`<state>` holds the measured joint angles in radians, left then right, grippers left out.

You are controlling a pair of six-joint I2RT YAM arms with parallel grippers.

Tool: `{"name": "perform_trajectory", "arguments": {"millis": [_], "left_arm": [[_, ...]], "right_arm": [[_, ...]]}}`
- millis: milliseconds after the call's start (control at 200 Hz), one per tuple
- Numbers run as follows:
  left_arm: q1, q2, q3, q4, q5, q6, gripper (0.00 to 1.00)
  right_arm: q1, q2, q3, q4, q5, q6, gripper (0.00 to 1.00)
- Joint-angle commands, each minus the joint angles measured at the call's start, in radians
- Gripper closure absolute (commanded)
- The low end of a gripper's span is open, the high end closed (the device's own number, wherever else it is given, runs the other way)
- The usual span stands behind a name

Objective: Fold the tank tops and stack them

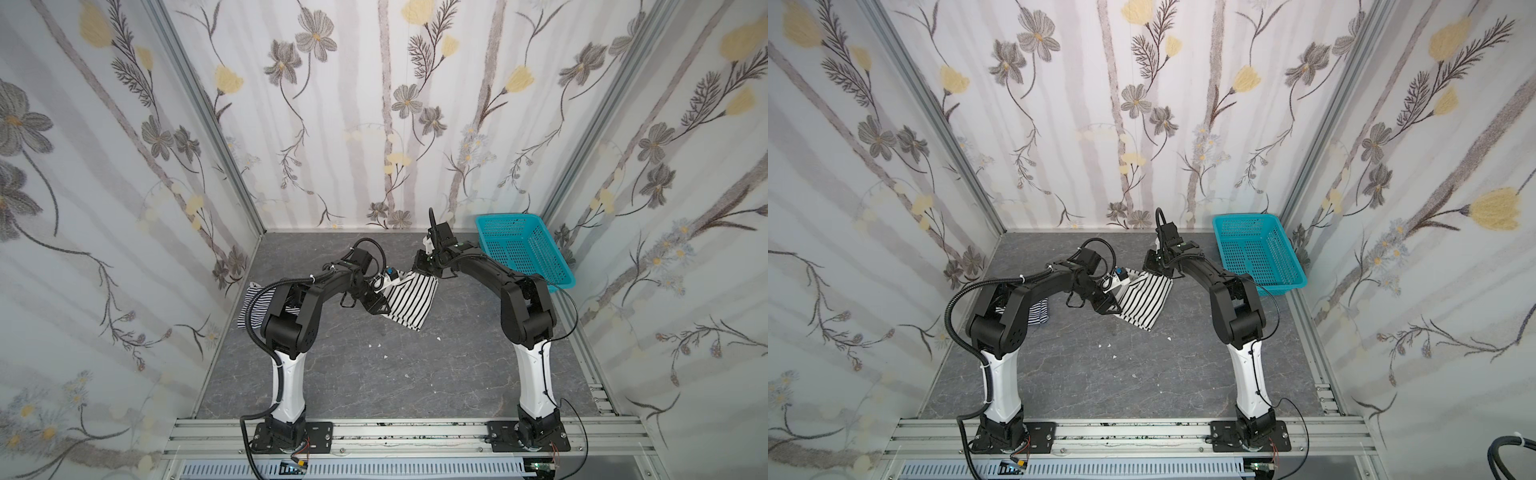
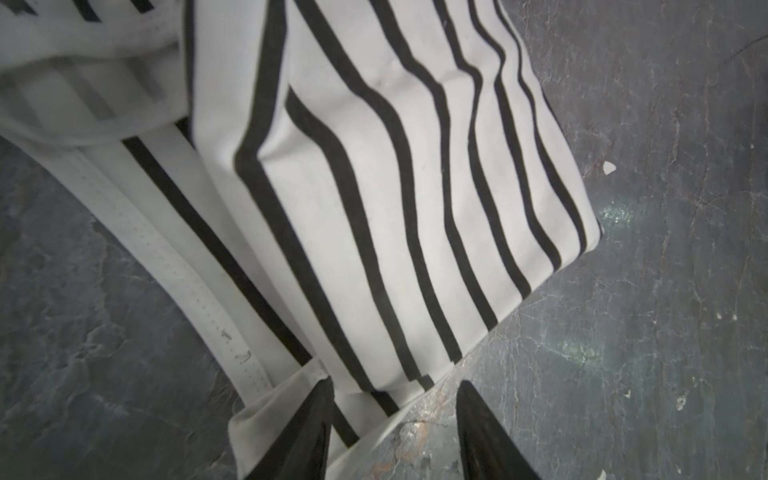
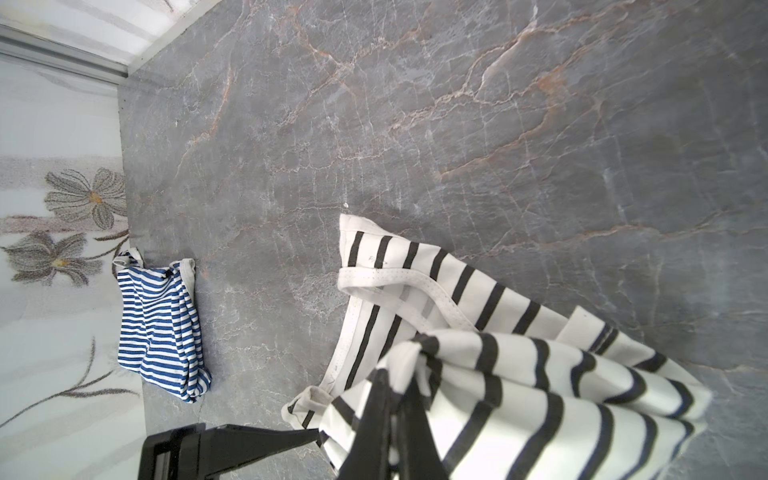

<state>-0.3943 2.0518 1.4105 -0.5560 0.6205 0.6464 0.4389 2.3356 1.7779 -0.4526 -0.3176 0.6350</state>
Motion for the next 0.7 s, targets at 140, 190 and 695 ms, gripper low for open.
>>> {"name": "perform_trajectory", "arguments": {"millis": [140, 190, 695], "left_arm": [[-0.020, 0.028, 0.012, 0.052, -0.001, -0.030, 0.50], [-0.021, 0.032, 0.014, 0.071, -0.016, -0.044, 0.50], [-0.046, 0.068, 0.039, 0.090, -0.073, -0.066, 0.57]], "right_arm": [[0.002, -0.001, -0.017, 0.027, -0.030, -0.013, 0.97], [0.002, -0.003, -0.020, 0.028, -0.031, -0.015, 0.96], [0.002, -0.005, -0.035, 0.043, -0.035, -0.014, 0.97]]}}
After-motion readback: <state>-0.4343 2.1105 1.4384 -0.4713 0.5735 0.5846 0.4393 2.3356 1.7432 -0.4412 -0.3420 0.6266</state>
